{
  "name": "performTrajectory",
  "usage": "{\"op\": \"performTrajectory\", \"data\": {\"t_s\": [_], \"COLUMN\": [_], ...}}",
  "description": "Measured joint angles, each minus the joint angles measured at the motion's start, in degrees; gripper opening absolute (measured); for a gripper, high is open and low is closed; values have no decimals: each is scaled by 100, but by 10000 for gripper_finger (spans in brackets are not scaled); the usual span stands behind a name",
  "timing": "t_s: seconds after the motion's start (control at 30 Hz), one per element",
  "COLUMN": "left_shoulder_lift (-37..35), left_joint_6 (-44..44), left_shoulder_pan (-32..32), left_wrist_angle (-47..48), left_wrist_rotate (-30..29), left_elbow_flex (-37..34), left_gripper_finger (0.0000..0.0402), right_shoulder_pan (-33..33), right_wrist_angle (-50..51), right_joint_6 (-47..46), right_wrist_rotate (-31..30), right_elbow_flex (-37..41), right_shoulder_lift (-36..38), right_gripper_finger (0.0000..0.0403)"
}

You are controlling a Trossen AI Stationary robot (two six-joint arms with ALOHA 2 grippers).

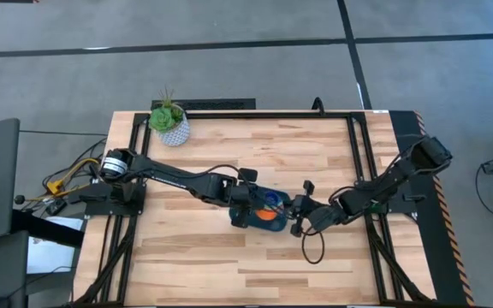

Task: Nest measuring cups in basket
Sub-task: Put the nested measuring cups into the green bin, then return to Home Position

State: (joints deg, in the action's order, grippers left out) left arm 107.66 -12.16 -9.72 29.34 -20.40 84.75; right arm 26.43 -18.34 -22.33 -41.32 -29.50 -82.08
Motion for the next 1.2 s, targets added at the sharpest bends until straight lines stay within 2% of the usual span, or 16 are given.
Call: {"op": "performTrajectory", "data": {"t_s": [0.3,0.63,0.83,0.93,1.2], "left_shoulder_lift": [287,319,319,319,296], "left_joint_6": [-8,95,191,214,282], "left_shoulder_pan": [2,4,-4,-7,-11], "left_wrist_angle": [-174,-203,-196,-194,-160], "left_wrist_rotate": [-44,-77,-42,-39,-262], "left_elbow_flex": [0,2,2,2,2], "left_gripper_finger": [158,158,158,158,158], "right_shoulder_pan": [217,320,322,423,1068], "right_wrist_angle": [476,798,1030,1138,1171], "right_joint_6": [-319,-485,-687,-767,-817], "right_wrist_rotate": [-72,-74,-99,-361,-1638], "right_elbow_flex": [-17,-10,-12,-12,-73], "right_shoulder_lift": [122,116,120,119,480], "right_gripper_finger": [36,60,60,57,36]}}
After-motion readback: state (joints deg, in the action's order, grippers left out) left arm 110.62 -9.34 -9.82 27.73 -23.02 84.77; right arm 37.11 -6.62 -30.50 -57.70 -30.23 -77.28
